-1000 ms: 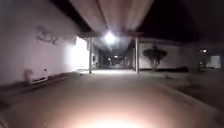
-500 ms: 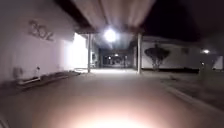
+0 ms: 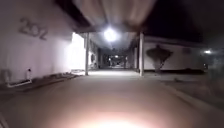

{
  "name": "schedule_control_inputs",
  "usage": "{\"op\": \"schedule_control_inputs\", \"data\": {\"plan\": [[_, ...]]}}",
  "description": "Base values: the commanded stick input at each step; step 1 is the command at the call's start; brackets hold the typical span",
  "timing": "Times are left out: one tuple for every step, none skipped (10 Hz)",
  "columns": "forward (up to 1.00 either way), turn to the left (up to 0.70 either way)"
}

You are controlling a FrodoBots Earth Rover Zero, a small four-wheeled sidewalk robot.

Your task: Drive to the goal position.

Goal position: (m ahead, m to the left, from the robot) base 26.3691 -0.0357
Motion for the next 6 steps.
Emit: {"op": "schedule_control_inputs", "data": {"plan": [[1.00, 0.00], [1.00, 0.00], [1.00, 0.00], [1.00, 0.00], [1.00, 0.00], [1.00, 0.00]]}}
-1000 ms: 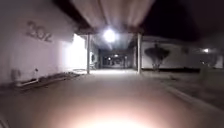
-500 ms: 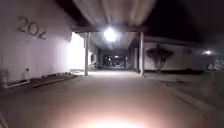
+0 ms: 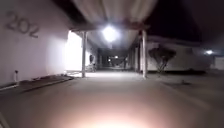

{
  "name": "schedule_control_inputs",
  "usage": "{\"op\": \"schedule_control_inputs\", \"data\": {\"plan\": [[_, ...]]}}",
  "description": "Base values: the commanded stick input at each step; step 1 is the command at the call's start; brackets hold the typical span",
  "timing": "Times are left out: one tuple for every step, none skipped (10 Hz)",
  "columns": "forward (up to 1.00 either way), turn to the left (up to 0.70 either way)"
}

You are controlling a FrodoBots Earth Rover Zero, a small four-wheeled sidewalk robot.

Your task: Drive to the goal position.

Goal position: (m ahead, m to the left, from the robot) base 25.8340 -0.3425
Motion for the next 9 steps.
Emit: {"op": "schedule_control_inputs", "data": {"plan": [[1.00, 0.00], [1.00, 0.00], [1.00, 0.00], [1.00, 0.00], [1.00, 0.00], [1.00, 0.00], [1.00, 0.00], [1.00, 0.00], [1.00, 0.00]]}}
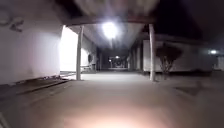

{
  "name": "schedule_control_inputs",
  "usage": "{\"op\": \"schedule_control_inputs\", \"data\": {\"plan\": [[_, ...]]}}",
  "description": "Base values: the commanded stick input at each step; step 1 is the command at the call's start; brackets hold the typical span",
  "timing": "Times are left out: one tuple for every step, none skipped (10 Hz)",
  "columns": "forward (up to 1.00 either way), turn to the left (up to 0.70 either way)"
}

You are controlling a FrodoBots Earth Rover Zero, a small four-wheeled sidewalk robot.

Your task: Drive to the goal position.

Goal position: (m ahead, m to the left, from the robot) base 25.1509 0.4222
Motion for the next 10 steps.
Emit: {"op": "schedule_control_inputs", "data": {"plan": [[1.00, 0.00], [1.00, 0.00], [1.00, 0.00], [1.00, 0.00], [1.00, 0.00], [1.00, 0.00], [1.00, 0.00], [1.00, 0.00], [1.00, 0.00], [1.00, 0.00]]}}
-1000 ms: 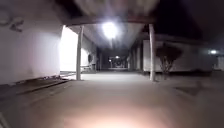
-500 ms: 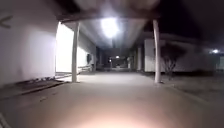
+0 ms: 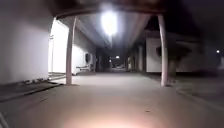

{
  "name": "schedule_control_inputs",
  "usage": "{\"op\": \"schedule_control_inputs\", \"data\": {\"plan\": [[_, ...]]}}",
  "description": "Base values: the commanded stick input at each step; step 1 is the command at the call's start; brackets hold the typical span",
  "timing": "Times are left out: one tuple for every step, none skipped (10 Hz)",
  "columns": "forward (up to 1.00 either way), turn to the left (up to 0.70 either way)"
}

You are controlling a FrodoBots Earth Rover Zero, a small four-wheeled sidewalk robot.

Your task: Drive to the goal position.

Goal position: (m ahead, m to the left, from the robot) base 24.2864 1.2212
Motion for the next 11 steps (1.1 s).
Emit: {"op": "schedule_control_inputs", "data": {"plan": [[1.00, 0.00], [1.00, 0.00], [1.00, 0.00], [1.00, 0.00], [1.00, -0.01], [1.00, -0.04], [1.00, -0.09], [1.00, -0.12], [1.00, -0.13], [1.00, -0.11], [1.00, -0.07]]}}
